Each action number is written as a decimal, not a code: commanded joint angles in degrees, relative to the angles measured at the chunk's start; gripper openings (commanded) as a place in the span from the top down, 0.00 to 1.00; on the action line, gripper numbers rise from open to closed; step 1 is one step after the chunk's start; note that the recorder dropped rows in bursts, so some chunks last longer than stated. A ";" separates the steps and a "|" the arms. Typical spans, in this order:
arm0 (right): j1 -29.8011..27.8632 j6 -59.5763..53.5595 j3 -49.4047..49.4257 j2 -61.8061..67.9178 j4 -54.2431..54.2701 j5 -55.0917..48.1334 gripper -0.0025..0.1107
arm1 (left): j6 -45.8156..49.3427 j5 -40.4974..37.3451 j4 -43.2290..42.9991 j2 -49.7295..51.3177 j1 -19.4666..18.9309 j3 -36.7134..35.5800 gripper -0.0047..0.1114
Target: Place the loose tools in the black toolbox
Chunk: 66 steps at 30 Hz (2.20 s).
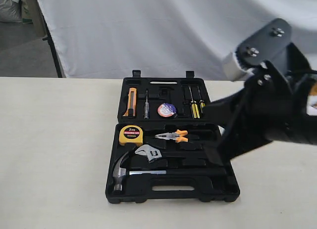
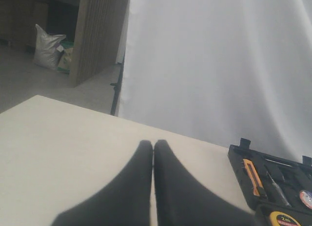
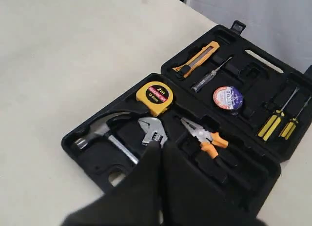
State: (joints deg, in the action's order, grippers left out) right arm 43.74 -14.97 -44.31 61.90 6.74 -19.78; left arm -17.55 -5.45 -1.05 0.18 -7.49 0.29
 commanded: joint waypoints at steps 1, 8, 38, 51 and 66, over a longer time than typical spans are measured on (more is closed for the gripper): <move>-0.16 0.38 9.37 -12.51 3.48 2.45 0.98 | -0.27 0.41 -0.25 -0.18 -1.45 0.15 0.95; -0.16 0.97 21.10 -28.94 8.15 13.36 0.98 | -0.27 0.41 -0.25 -0.18 -1.45 0.15 0.95; -0.16 12.84 44.31 -60.20 -1.27 14.75 0.98 | -0.27 0.41 -0.25 -0.18 -1.45 0.15 0.95; -1.55 12.87 44.31 -61.90 -1.27 14.75 0.98 | -0.27 0.41 -0.25 -0.18 -1.45 0.15 0.95; -35.85 22.70 44.31 -61.90 -0.43 11.78 0.98 | -0.27 0.41 -0.25 -0.18 -1.45 0.15 0.95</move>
State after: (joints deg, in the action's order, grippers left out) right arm 9.75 7.35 -0.20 0.41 6.32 -7.42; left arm -17.55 -5.45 -1.05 0.18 -7.49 0.29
